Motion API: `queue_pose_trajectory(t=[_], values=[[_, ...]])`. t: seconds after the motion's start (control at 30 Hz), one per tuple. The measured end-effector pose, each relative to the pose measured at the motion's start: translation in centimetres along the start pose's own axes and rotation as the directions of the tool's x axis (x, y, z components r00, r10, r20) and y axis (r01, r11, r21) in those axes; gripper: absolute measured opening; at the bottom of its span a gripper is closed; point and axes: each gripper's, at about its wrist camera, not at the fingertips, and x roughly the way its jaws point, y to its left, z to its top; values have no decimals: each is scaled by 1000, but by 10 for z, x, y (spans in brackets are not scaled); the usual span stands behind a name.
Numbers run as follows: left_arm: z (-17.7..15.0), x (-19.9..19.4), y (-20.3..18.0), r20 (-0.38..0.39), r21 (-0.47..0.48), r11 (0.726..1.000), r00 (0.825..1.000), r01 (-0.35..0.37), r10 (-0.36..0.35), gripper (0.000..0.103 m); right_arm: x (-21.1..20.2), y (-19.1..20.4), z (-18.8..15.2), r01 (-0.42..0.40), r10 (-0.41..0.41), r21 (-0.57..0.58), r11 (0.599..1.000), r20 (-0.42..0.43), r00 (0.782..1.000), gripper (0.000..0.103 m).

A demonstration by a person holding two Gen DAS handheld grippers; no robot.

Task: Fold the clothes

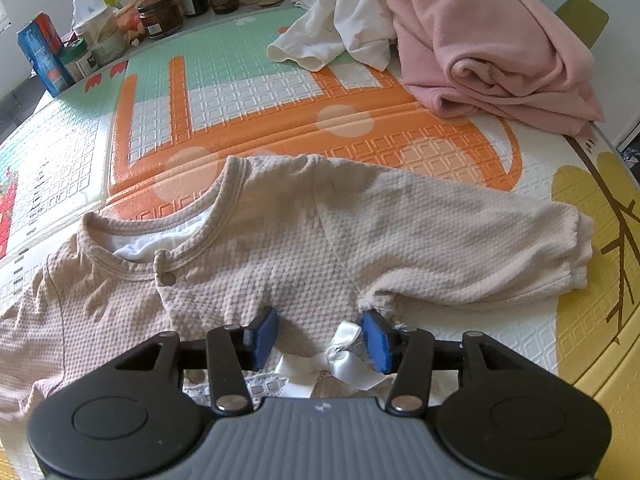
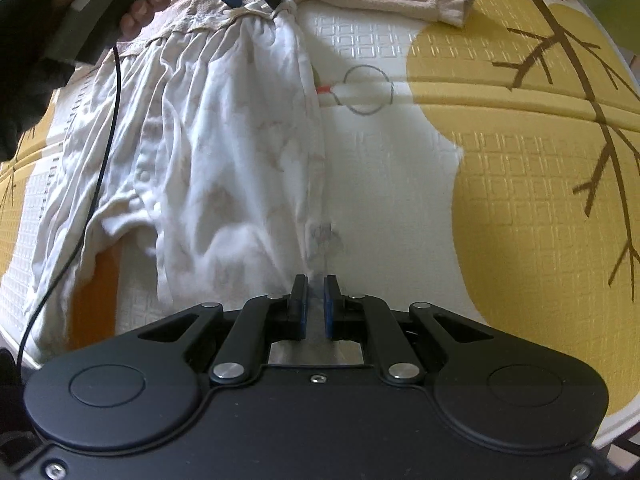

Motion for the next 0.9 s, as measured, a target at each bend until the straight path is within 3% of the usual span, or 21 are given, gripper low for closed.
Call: queue_pose_trajectory(t=[0.3, 0.53, 0.63, 0.77, 0.9], values=[[0, 1, 0, 4, 6, 1000, 1000, -19, 19, 57, -11, -5, -22, -6, 6, 18, 1000, -7, 1000, 6], [0, 2, 1, 6, 5, 999, 999, -37, 37, 67, -18, -4, -38, 12, -12, 6, 1000, -10, 1000, 6], [0, 0, 2, 11, 2, 1000, 1000, -24, 24, 65, -20, -6, -47, 5, -5, 18, 1000, -14, 1000, 6], [-1, -14, 3, 37, -5, 1000, 999, 2, -2, 51, -33, -11, -47, 5, -6, 52, 999, 8, 1000, 6], [-1, -35, 2, 72, -14, 999, 997, 33, -32, 50, -53, -13, -45, -2, -1, 65, 998, 53, 999, 7]])
